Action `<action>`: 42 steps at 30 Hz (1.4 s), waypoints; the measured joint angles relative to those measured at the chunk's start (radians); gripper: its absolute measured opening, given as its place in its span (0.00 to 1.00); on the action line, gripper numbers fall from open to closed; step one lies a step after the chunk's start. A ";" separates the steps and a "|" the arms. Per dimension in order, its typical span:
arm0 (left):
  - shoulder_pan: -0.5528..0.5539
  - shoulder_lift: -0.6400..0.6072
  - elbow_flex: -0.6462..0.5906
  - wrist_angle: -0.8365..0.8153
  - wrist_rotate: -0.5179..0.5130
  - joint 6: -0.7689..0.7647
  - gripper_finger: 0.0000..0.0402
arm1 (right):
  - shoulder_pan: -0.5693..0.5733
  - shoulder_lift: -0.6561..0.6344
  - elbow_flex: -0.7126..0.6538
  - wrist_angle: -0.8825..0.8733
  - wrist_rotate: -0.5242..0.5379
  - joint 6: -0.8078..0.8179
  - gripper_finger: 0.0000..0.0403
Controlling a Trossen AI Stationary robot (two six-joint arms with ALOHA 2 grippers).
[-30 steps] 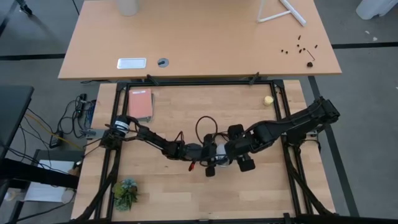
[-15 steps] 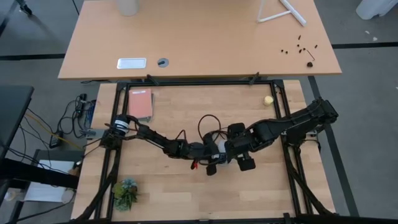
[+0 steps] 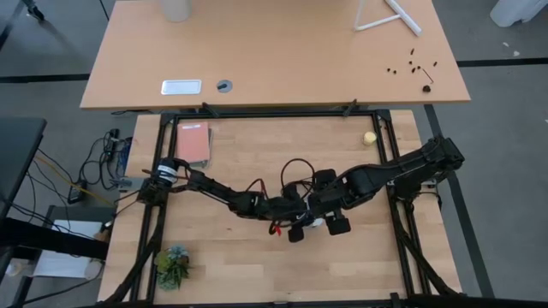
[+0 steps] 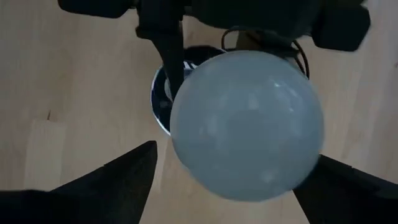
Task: Screw lightbulb
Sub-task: Insert the lightbulb into the lamp
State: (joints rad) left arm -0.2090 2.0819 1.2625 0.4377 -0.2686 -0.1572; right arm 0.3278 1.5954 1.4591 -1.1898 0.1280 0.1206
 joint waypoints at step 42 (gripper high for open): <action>0.046 -0.001 0.000 0.053 -0.009 0.057 0.48 | -0.118 0.024 0.012 0.060 0.002 -0.105 0.86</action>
State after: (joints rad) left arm -0.1635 2.0811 1.2625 0.4907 -0.2771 -0.0999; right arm 0.2096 1.6196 1.4712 -1.1301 0.1299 0.0155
